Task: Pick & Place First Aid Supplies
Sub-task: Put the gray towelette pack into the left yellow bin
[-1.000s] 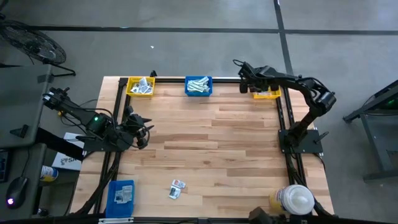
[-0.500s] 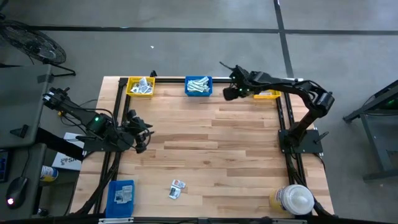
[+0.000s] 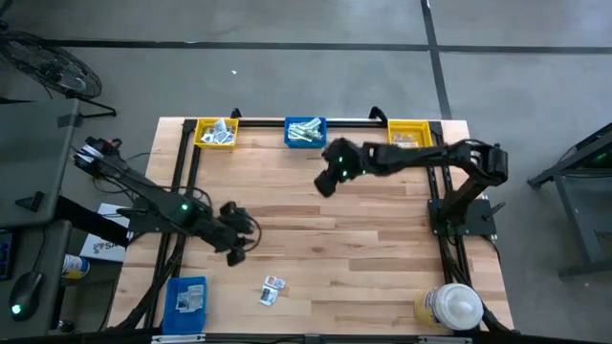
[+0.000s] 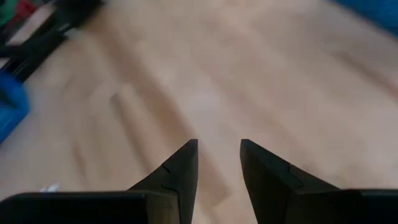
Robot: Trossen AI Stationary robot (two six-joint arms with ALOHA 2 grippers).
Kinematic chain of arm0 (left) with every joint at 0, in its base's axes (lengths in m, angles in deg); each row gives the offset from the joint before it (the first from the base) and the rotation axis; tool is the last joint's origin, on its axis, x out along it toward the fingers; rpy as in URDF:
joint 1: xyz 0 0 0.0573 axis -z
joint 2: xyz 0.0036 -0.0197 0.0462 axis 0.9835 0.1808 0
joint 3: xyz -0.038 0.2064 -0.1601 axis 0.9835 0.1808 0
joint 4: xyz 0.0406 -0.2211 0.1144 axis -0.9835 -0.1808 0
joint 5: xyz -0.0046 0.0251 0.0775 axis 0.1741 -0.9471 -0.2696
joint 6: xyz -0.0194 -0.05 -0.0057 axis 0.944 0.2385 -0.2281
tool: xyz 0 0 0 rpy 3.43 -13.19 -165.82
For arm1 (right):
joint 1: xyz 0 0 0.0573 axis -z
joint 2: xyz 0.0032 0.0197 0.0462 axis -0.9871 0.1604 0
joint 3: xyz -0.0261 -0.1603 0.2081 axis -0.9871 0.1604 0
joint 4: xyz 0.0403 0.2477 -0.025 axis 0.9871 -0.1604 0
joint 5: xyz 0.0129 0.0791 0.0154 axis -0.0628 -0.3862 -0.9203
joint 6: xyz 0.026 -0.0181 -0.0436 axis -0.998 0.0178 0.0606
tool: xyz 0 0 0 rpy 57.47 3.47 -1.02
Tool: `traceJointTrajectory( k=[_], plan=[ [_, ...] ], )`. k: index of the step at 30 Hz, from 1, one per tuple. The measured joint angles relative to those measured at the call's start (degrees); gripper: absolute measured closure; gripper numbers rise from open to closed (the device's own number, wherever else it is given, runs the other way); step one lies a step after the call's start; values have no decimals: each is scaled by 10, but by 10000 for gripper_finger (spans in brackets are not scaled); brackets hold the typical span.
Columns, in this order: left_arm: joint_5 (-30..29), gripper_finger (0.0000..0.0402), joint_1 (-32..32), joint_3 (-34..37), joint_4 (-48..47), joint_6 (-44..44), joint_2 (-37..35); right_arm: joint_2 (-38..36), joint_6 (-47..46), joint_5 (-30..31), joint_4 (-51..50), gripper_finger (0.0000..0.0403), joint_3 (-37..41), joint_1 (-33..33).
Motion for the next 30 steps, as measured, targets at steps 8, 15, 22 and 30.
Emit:
traceJointTrajectory(
  k=[8, 15, 22, 30],
  plan=[
    [79, 271, 35, 0, 131, 147, 85, 0, 14, 2, 13, 289, 0, -127],
    [84, 271, 99, 1, 199, 352, 151, 0, 6, 46, 5, 289, 0, -210],
    [85, 271, 126, 0, 278, 521, 218, 0, -16, 95, -7, 289, 0, -265],
    [117, 271, 124, 0, 336, 550, 276, 0, -35, 131, -13, 289, 0, -300]
  ],
)
